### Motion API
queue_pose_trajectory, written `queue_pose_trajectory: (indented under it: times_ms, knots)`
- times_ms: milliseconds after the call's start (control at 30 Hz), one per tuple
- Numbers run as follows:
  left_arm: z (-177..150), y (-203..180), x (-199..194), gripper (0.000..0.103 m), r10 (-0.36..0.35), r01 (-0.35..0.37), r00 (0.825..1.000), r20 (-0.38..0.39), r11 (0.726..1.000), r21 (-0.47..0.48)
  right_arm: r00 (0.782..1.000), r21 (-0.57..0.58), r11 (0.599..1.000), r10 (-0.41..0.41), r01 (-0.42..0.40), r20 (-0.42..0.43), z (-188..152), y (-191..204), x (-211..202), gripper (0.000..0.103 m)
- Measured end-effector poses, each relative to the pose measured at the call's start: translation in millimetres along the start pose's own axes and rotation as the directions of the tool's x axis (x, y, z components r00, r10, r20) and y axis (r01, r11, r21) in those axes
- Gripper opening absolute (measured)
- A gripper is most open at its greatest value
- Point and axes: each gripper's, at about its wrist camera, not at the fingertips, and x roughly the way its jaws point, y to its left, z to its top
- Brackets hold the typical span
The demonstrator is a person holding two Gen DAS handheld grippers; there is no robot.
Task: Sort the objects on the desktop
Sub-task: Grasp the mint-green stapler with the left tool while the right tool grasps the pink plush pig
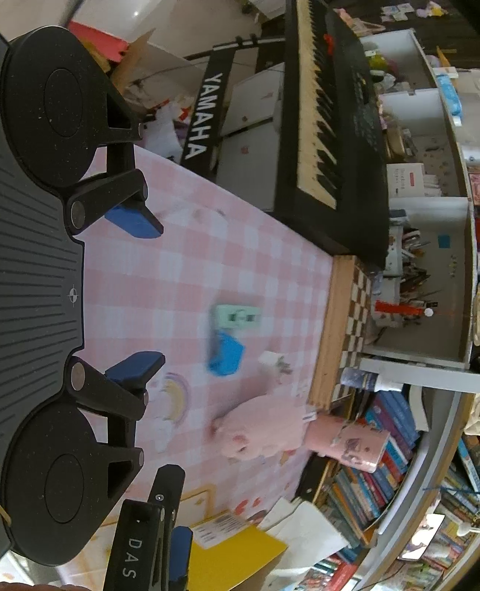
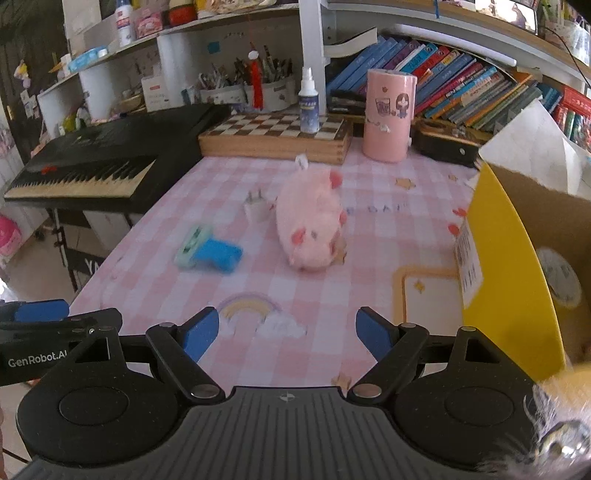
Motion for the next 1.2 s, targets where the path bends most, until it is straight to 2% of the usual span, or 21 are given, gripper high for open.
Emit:
queue_pose_trajectory:
  times_ms: [333,467,533,600,700,867,1033,1067,1133,1167,1200]
  knots:
    - [48.4,-11.9,56.5,0.06,0.032,-0.032,0.999,0.013,0.999,0.015,0.999,0.0,1.0,0.008,-0.008,0.036,49.2,-14.6,46.7,0.081]
    - [60.6,-16.3,85.5,0.056,0.034,-0.034,0.999,-0.008,0.998,0.044,1.0,-0.004,1.0,0.009,-0.009,0.03,59.7,-20.0,63.0,0.081]
    - [65.6,-17.3,101.7,0.049,0.059,-0.056,0.997,-0.041,0.996,0.068,1.0,-0.004,1.0,0.007,-0.007,0.021,64.4,-22.5,71.2,0.081]
    - [70.7,-17.5,111.0,0.048,0.034,-0.03,0.998,-0.051,0.997,0.067,1.0,-0.006,1.0,0.007,-0.007,0.02,67.7,-24.9,77.4,0.081]
    - [72.6,-23.1,119.3,0.047,-0.002,0.008,0.998,-0.062,0.995,0.096,1.0,-0.01,1.0,0.005,-0.005,0.016,71.9,-28.0,86.4,0.081]
    - [66.7,-28.2,137.8,0.043,0.019,-0.001,0.99,-0.141,0.992,0.124,1.0,-0.014,1.0,0.005,-0.005,0.001,77.7,-30.7,103.3,0.081]
    - [63.2,-26.8,135.6,0.039,0.018,-0.001,0.991,-0.136,0.992,0.126,1.0,-0.032,0.999,0.009,-0.01,-0.016,80.0,-30.2,121.4,0.081]
    - [62.6,-27.6,134.9,0.035,0.014,0.003,0.991,-0.133,0.992,0.129,1.0,-0.035,0.999,0.01,-0.011,-0.023,80.2,-30.1,125.2,0.081]
    - [63.1,-28.8,134.7,0.03,0.005,0.013,0.991,-0.133,0.991,0.134,0.999,-0.038,0.999,0.013,-0.014,-0.04,78.9,-29.6,131.3,0.077]
    - [63.8,-28.4,135.4,0.025,-0.001,0.019,0.991,-0.133,0.991,0.135,0.999,-0.037,0.999,0.019,-0.021,-0.048,78.2,-29.8,133.7,0.065]
    - [64.3,-27.5,135.5,0.023,-0.004,0.022,0.991,-0.134,0.99,0.136,0.998,-0.034,0.999,0.032,-0.034,-0.056,77.9,-30.1,135.6,0.063]
